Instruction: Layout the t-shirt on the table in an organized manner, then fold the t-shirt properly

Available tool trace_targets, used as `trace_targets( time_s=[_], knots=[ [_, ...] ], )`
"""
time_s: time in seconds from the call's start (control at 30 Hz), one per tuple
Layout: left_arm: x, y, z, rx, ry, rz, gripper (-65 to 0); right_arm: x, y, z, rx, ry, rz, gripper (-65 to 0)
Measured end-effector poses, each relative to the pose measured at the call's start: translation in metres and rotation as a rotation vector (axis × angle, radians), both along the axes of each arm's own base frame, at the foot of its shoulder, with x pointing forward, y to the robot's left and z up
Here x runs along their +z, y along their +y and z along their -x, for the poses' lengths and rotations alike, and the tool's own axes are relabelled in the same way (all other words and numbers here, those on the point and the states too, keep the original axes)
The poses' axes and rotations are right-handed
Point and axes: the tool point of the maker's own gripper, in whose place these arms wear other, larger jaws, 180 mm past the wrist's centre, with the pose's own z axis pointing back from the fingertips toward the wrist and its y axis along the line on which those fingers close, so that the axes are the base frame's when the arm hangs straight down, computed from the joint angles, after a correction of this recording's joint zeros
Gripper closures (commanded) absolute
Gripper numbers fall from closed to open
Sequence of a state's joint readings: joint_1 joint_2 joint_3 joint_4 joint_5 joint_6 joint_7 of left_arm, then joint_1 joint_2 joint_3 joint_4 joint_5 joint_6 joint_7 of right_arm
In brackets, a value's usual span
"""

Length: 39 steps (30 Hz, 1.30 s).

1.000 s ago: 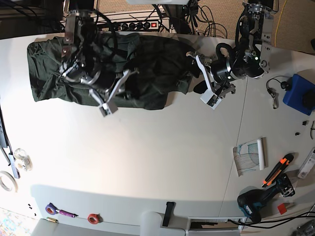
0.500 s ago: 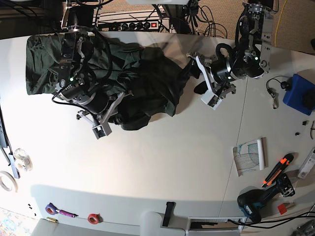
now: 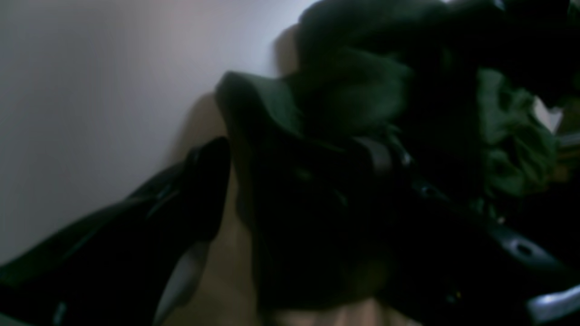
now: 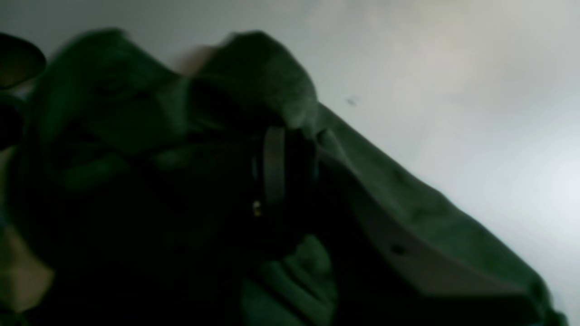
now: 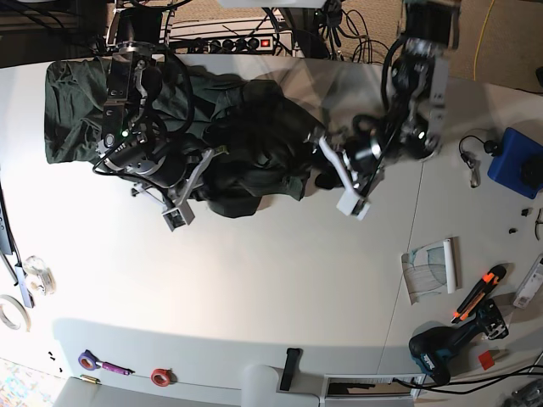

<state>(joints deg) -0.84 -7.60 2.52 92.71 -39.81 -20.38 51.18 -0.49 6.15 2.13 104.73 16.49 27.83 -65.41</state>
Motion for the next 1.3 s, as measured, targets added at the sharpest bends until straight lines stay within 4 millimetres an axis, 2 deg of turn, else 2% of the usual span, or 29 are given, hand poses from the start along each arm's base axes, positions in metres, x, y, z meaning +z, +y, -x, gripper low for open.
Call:
trace_targets(
  time_s=[0.1,0.2,0.27,0.4,0.5,0.53,0.57,0.6,0.63,0.73,0.8,0.93,1.0,1.1,1.3],
  knots=[
    [0.009,-0.006,-0.011,-0.011,-0.014,0.005,-39.9,-0.005,-0.010,0.002,-0.035,0.012,0.047,0.0],
    [0.013,-0.007,-0.016,-0.013,-0.029,0.001,-38.5,-0.006,-0.010,0.003,-0.035,0.014,0.045,0.0],
    [0.006,-0.005,-0.013,-0.020,-0.007,-0.024,-35.9,-0.006,-0.010,0.003,-0.035,0.014,0.045,0.0],
    [-0.019,-0.004,0.000,-0.040,0.074,-0.044,-35.6,-0.006,-0.010,0.003,-0.035,0.014,0.045,0.0],
    [-0.021,-0.005,0.001,-0.045,0.084,-0.031,-34.1,-0.006,-0.010,0.003,-0.035,0.014,0.044,0.0],
    [-0.020,-0.006,0.001,-0.046,0.086,-0.019,-29.4,-0.006,-0.010,0.003,-0.035,0.014,0.044,0.0],
    [-0.018,-0.008,0.002,-0.050,0.086,-0.003,-20.9,-0.005,-0.010,0.002,-0.035,0.012,0.043,0.0],
    [-0.015,-0.010,0.003,-0.062,0.077,0.012,-9.1,-0.005,-0.010,0.002,-0.035,0.009,0.043,0.0],
    [-0.012,-0.013,0.004,-0.076,0.070,0.030,0.0,-0.005,-0.010,0.002,-0.035,0.008,0.042,0.0],
    [0.002,-0.024,0.010,-0.140,0.042,0.110,0.0,-0.005,-0.010,0.002,-0.035,0.007,0.041,0.0],
    [0.016,-0.035,0.025,-0.249,0.020,0.175,0.0,-0.005,-0.010,0.002,-0.035,0.007,0.042,0.0],
    [0.060,-0.052,0.055,-0.429,-0.062,0.334,0.0,-0.002,-0.015,-0.003,-0.088,-0.015,0.033,0.0],
    [0.070,-0.054,0.070,-0.469,-0.058,0.375,0.0,-0.001,-0.018,-0.005,-0.112,-0.022,0.039,0.0],
    [0.072,-0.056,0.087,-0.477,-0.046,0.405,0.0,-0.001,-0.018,-0.006,-0.113,-0.027,0.037,0.0],
    [0.060,-0.056,0.110,-0.468,0.014,0.418,0.0,0.000,-0.018,-0.006,-0.113,-0.029,0.035,0.0]
  ],
)
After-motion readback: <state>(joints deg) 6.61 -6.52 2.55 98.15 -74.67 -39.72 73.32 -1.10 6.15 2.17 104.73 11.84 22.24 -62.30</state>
